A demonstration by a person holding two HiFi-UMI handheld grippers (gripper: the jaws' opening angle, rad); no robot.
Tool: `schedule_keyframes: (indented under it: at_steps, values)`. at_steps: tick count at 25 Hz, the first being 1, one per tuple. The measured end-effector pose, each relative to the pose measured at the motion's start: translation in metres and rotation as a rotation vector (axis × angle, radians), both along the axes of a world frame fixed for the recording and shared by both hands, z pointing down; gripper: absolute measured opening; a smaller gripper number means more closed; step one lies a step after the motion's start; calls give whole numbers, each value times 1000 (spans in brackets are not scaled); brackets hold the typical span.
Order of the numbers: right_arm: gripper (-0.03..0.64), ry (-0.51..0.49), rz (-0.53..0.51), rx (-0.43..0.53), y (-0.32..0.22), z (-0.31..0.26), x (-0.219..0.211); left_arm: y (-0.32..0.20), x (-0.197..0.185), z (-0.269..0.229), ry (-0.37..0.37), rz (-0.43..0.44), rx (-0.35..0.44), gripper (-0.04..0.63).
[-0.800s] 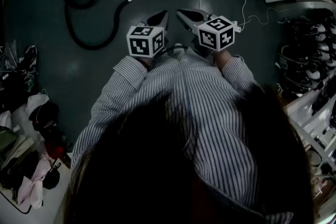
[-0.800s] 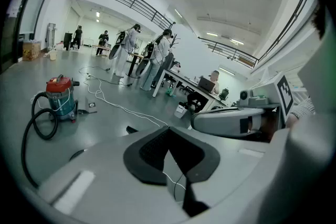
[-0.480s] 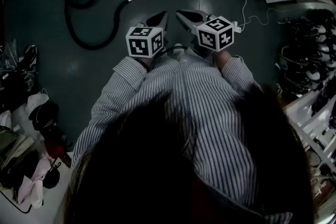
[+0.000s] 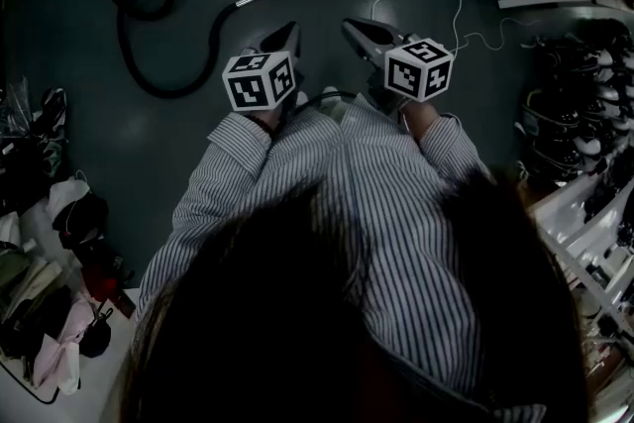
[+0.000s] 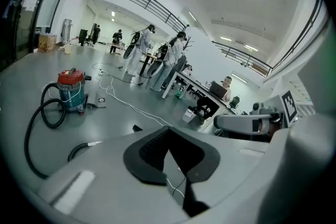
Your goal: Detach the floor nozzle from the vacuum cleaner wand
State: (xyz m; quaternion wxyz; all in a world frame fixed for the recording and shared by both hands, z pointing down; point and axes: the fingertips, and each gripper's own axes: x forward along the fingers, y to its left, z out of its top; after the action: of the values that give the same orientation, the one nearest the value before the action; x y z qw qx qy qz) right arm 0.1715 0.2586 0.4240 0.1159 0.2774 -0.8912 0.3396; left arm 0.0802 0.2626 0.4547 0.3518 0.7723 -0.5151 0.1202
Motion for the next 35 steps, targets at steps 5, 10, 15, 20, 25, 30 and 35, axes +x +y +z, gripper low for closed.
schedule_keyframes:
  at_steps: [5,10,15,20,25,30,35]
  values:
    - [2,7,43,6,-15,11,29,-12,2,12,5,-56,-20,6]
    - [2,-20,52,-81,-23,30,30,-13,1,29,16,-72,-74,6]
    - [2,-17,54,-123,-57,45,8,-44,-20,47,14,-56,-115,6]
    - [2,-22,96,-125,-127,48,-22,-113,-54,50,0,-19,-126,6]
    - [2,-40,176,-126,-201,40,-57,-184,-95,41,-10,26,-117,6]
    - [2,-34,230,-91,-253,33,-80,-230,-123,45,-8,52,-126,6]
    - [2,-42,244,-115,-278,36,-87,-252,-128,55,2,69,-155,6]
